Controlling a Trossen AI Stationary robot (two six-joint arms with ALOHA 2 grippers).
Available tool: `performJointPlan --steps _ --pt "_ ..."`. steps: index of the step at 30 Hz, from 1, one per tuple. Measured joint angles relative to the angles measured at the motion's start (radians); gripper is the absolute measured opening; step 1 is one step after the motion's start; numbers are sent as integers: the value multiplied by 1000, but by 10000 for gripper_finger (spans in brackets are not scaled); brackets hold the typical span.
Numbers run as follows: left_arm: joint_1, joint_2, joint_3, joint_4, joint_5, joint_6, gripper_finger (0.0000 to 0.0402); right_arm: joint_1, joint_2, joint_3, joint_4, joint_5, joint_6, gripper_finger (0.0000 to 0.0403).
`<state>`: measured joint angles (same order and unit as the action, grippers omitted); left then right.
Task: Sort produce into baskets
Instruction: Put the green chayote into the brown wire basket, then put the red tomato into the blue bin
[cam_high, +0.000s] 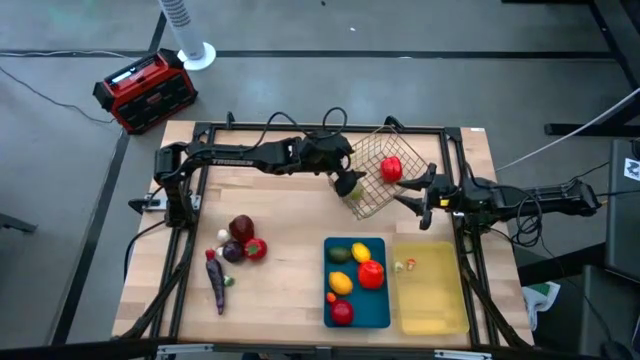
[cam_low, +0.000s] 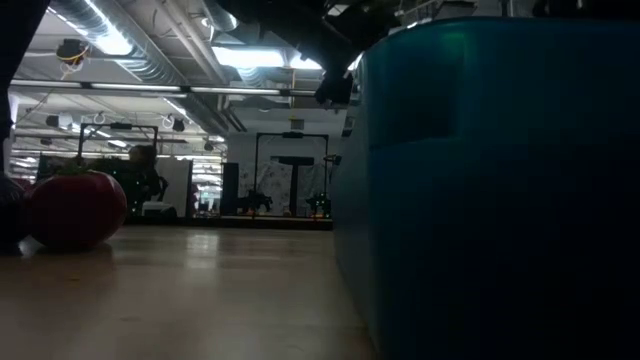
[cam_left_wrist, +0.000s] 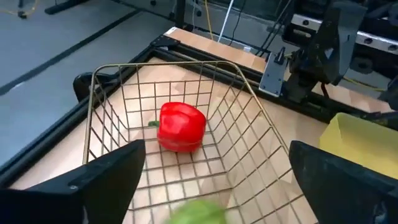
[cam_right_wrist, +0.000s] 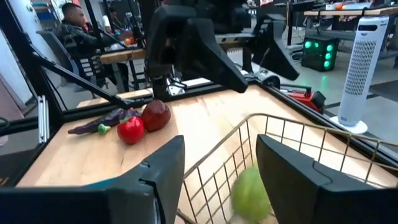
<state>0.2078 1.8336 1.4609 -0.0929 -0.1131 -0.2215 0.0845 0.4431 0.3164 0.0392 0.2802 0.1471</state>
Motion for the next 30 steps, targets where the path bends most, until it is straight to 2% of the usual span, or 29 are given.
performJointPlan --steps 6,12,20,23,26,30 --pt "4 -31 0 -70 5 81 394 0 0 0 -26 0 0 198" --pt "-13 -121 0 -367 6 159 393 0 0 0 -46 0 1 198" --pt "-66 -161 0 -904 6 62 393 0 0 0 -46 -1 2 198" --pt "-82 -159 -1 -1109 6 -35 393 0 0 0 -46 -1 3 198" --pt "-101 -157 -1 -1249 6 -118 392 0 0 0 -46 -1 3 198" --pt "-147 -157 -1 -1322 13 -150 392 0 0 0 -46 -1 3 198"
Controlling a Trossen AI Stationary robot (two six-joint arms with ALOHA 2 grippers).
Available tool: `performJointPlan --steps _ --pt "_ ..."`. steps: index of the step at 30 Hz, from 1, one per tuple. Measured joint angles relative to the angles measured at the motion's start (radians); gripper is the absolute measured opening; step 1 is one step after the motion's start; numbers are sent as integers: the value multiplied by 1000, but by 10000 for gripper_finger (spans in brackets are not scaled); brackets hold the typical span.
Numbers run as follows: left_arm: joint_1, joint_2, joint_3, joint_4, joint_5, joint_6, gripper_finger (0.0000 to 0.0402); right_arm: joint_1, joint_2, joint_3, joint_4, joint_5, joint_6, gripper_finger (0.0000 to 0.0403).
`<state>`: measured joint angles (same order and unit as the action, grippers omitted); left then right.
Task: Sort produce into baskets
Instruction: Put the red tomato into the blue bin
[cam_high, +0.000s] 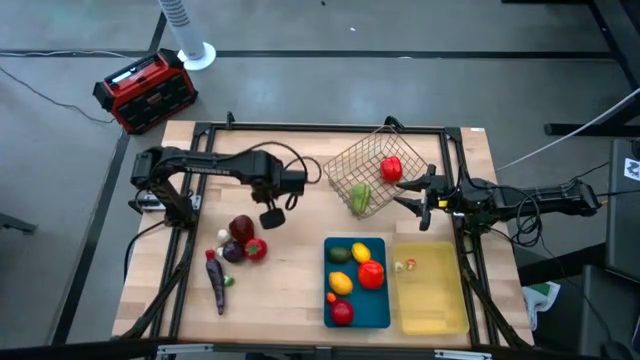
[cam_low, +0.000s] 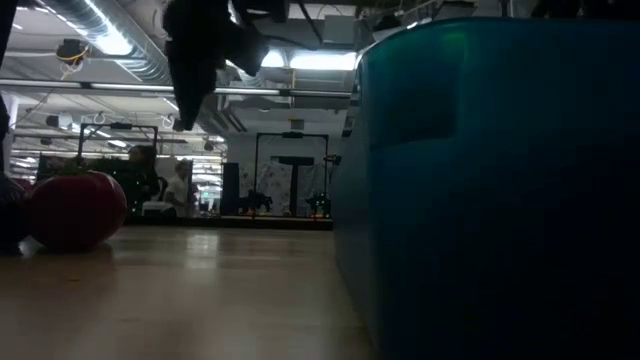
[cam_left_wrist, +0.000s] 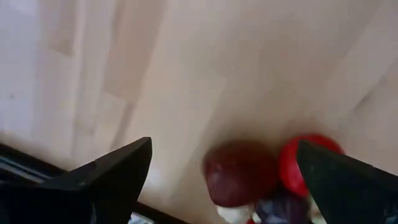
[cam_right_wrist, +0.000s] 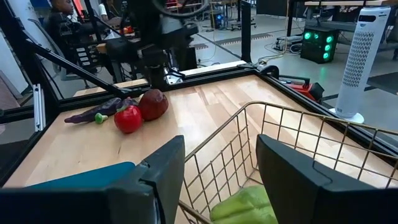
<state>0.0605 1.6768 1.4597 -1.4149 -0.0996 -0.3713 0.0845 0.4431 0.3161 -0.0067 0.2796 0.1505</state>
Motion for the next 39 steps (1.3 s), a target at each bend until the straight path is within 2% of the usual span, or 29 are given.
performJointPlan --steps 4,8,17,39 --pt "-65 0 0 1 57 0 392 0 0 0 0 0 0 198" --pt "-147 0 -3 3 70 -7 392 0 0 0 0 0 1 198" --pt "-307 2 -140 82 73 -18 392 0 0 0 0 -2 1 198" --pt "-402 1 -397 410 77 -44 392 0 0 0 -1 -3 1 198"
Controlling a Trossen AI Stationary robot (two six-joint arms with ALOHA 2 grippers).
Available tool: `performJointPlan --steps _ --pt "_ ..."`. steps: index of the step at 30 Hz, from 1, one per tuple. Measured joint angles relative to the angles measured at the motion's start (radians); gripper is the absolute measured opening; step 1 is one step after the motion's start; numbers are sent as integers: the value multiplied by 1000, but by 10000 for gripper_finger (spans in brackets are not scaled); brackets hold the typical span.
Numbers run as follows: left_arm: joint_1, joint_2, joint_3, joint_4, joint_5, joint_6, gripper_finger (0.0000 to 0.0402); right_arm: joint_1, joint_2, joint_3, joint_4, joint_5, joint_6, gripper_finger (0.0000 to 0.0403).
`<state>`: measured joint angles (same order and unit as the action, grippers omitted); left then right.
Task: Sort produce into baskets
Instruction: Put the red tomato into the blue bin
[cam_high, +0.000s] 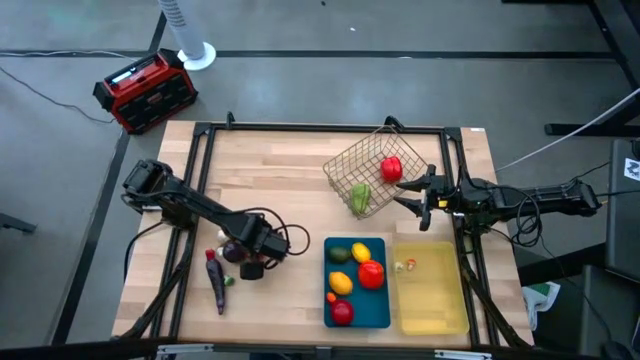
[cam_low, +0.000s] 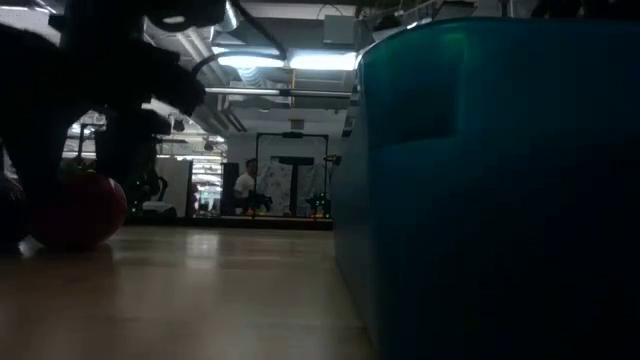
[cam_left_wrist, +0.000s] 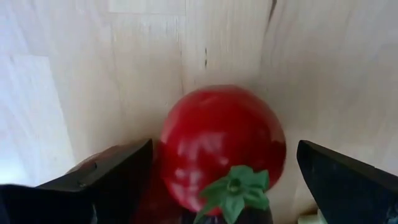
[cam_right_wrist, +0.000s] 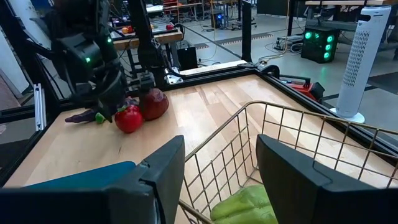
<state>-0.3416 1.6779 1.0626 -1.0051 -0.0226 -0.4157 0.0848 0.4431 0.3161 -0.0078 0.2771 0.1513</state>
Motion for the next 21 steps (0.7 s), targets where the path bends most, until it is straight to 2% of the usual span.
performJointPlan --steps 6,12,21 --pt "0 0 -55 84 -2 -1 392 0 0 0 0 0 0 198" --pt "3 0 -58 99 -14 -3 388 0 0 0 1 0 0 198" --pt "3 0 -57 102 21 -45 302 0 0 0 1 0 0 198"
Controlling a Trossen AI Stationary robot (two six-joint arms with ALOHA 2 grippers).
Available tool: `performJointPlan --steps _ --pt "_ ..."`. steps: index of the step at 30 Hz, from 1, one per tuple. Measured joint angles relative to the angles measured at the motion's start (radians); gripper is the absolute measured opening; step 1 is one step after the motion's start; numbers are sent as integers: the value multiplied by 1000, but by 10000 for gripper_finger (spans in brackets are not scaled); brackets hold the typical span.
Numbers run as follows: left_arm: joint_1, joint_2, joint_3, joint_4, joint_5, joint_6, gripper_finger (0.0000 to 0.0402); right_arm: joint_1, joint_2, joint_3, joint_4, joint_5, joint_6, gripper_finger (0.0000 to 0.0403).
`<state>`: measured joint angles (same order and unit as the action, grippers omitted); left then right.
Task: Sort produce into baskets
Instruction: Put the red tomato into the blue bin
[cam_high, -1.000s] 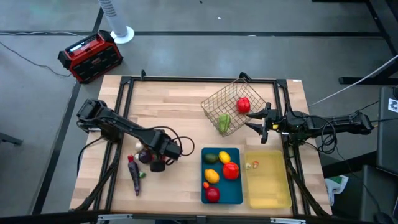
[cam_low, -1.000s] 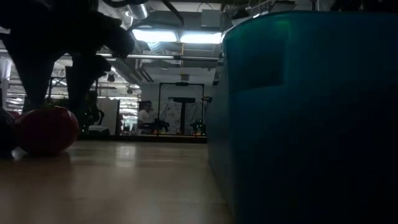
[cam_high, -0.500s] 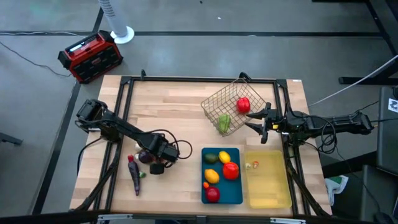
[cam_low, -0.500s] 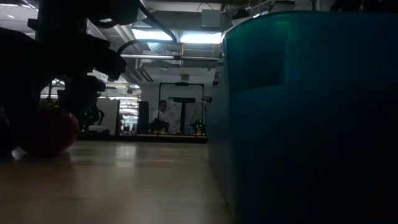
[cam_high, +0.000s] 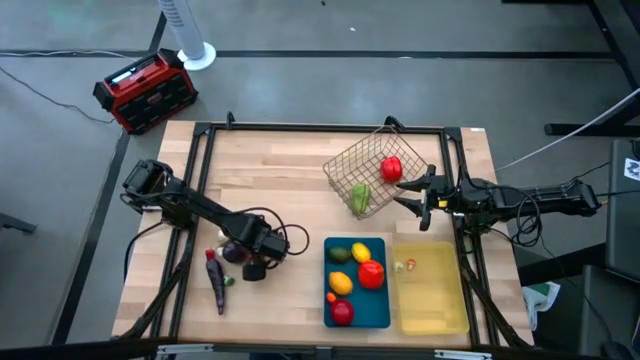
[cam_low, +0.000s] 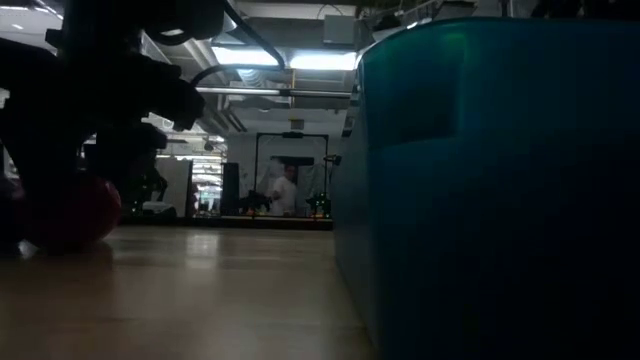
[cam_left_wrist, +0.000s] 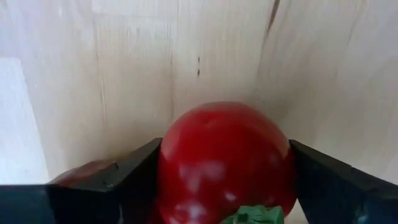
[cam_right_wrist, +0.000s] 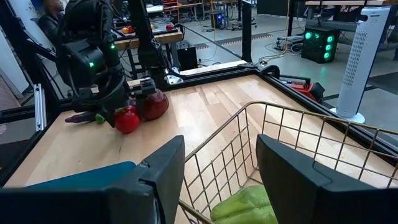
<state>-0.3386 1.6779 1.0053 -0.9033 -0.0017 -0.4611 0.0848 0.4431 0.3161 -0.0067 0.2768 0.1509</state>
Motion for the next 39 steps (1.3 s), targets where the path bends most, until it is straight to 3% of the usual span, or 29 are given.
performJointPlan --steps 4,9,19,24,33,39 --pt "14 0 36 1 5 -34 293 0 0 0 0 0 0 198" --pt "59 0 134 62 5 -75 310 0 0 0 0 0 0 198" --pt "112 16 183 726 -68 -129 314 0 0 0 17 0 0 198" --pt "105 89 182 951 -87 -91 315 0 12 -1 158 -6 39 198" --pt "95 174 182 1015 -87 -117 315 0 232 -1 534 -86 20 198" --pt "85 173 182 1014 -85 -69 315 0 459 100 576 -87 20 198"
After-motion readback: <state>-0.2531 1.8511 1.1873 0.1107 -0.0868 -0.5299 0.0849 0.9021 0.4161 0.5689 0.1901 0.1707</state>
